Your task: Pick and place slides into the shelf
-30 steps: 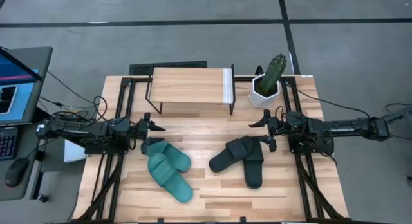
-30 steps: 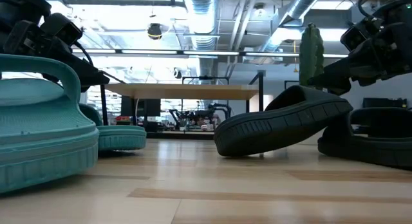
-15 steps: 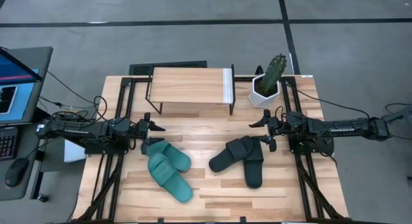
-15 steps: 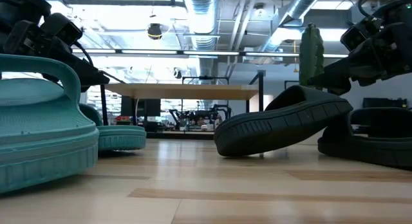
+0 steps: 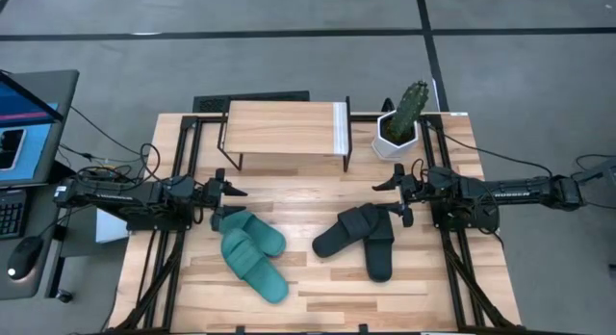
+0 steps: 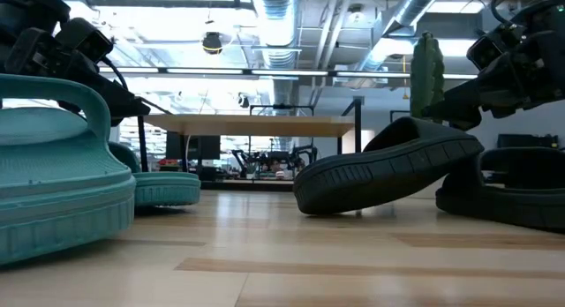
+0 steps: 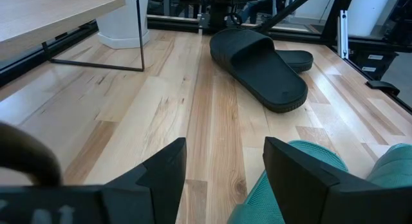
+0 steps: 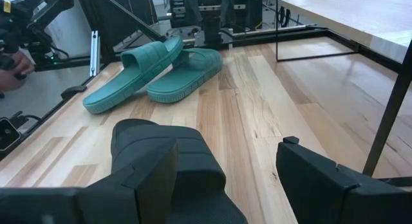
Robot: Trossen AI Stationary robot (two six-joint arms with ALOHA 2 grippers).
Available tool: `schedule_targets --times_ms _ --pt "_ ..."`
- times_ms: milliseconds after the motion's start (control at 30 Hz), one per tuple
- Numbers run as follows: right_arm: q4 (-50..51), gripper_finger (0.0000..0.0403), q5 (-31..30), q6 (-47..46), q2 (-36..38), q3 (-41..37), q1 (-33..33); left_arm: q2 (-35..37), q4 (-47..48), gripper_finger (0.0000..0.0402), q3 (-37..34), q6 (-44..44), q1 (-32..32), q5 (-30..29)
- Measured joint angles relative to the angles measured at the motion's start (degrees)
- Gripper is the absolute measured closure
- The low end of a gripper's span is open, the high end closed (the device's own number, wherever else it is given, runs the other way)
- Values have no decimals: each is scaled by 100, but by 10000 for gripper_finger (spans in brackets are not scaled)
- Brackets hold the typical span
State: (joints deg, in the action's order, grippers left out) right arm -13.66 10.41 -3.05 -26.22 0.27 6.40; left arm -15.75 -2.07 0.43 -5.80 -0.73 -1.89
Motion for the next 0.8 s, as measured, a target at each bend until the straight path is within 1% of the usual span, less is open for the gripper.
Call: schedule_targets --times_ms 800 --pt "-2 154 0 0 -2 0 0 0 -25 207 -2 154 0 -84"
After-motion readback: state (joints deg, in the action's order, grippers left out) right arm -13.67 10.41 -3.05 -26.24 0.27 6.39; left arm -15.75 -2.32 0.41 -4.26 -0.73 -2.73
